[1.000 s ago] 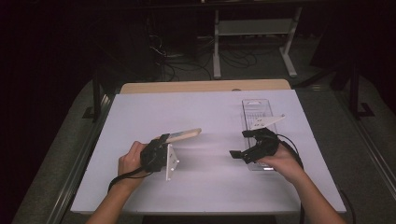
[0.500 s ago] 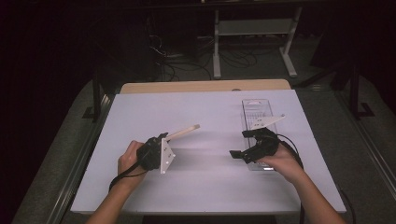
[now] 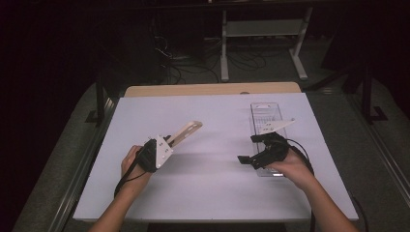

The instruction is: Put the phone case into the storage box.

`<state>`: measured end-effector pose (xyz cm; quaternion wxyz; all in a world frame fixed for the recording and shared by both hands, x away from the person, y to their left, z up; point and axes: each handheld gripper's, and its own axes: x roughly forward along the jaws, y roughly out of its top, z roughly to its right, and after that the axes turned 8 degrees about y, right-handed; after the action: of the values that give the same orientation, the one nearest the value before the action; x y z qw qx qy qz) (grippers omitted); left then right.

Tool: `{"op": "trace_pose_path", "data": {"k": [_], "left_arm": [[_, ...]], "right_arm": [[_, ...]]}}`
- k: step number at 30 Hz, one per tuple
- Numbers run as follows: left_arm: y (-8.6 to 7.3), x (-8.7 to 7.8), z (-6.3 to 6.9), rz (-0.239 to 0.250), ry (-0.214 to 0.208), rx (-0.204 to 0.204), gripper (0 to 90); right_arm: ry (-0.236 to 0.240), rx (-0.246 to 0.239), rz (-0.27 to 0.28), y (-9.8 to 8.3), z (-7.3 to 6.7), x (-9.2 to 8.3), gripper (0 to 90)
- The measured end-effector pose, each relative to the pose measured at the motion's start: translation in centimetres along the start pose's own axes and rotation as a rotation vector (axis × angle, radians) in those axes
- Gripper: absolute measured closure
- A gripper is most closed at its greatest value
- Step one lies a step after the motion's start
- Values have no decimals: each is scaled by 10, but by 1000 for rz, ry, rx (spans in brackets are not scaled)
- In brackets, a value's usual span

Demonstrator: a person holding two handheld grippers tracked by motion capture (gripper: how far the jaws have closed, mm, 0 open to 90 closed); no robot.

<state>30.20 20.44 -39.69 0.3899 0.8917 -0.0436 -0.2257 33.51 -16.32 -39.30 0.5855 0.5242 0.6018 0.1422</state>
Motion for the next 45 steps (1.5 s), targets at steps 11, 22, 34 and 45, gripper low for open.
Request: {"op": "trace_pose_path", "data": {"k": [11, 22, 34, 45], "left_arm": [[-2, 3, -9, -21, -46, -156, 791], [-6, 7, -17, -25, -95, -324, 791], [-4, 8, -17, -28, -102, -346, 790], [-2, 8, -14, -36, -103, -346, 790]], "right_arm": [[0, -1, 0, 0, 0, 0, 13], [13, 21, 7, 0, 2, -1, 12], [13, 23, 18, 11, -1, -5, 0], [2, 6, -48, 29, -10, 4, 0]]}}
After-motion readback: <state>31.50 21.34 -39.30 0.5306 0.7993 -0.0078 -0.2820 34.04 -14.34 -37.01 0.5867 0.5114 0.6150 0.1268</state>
